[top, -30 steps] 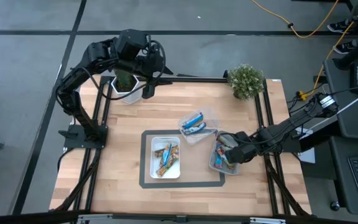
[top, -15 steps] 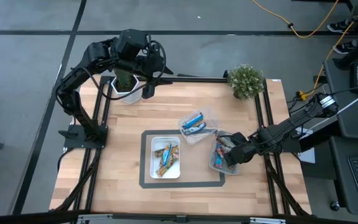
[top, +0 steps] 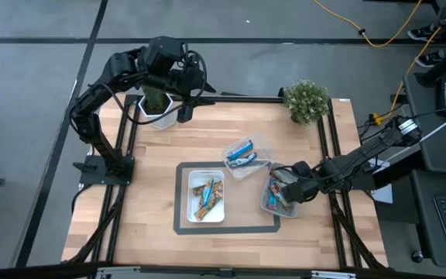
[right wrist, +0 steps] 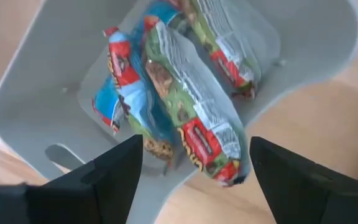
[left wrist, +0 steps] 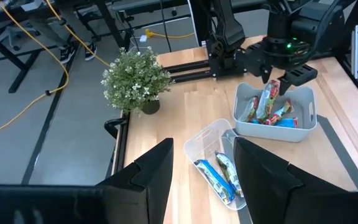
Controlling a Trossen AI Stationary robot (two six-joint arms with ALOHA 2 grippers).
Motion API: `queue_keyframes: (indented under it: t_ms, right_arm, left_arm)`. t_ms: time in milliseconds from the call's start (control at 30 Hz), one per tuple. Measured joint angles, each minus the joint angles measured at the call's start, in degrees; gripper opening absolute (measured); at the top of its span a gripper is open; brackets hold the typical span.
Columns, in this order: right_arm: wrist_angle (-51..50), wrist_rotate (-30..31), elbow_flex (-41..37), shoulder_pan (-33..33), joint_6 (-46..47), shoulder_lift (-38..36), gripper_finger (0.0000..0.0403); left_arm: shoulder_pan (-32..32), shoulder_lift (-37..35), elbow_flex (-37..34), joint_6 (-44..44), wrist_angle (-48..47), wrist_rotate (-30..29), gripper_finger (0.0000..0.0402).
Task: Pick and place Granola Bars by type
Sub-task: Adjust the red granola bar
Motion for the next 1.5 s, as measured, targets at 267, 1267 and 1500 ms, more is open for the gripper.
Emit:
queue_keyframes:
  t_ms: [267, 1267, 1500]
  right_arm:
    - [1.7, -10.1, 0.0, 0.0, 1.1, 0.0, 0.0296]
    - [1.2, -0.4, 0.0, -0.1, -3.8, -0.5, 0.0296]
    - [-0.3, -3.9, 0.0, -0.1, -2.8, -0.5, 0.0296]
  left_arm:
    - [0.0, 0.0, 0.0, 0.8, 0.0, 0.0, 0.0161]
    - [2.1, 0.9, 0.0, 1.5, 0.0, 0.2, 0.0161]
    - [2.1, 1.2, 0.0, 1.8, 0.0, 0.2, 0.0161]
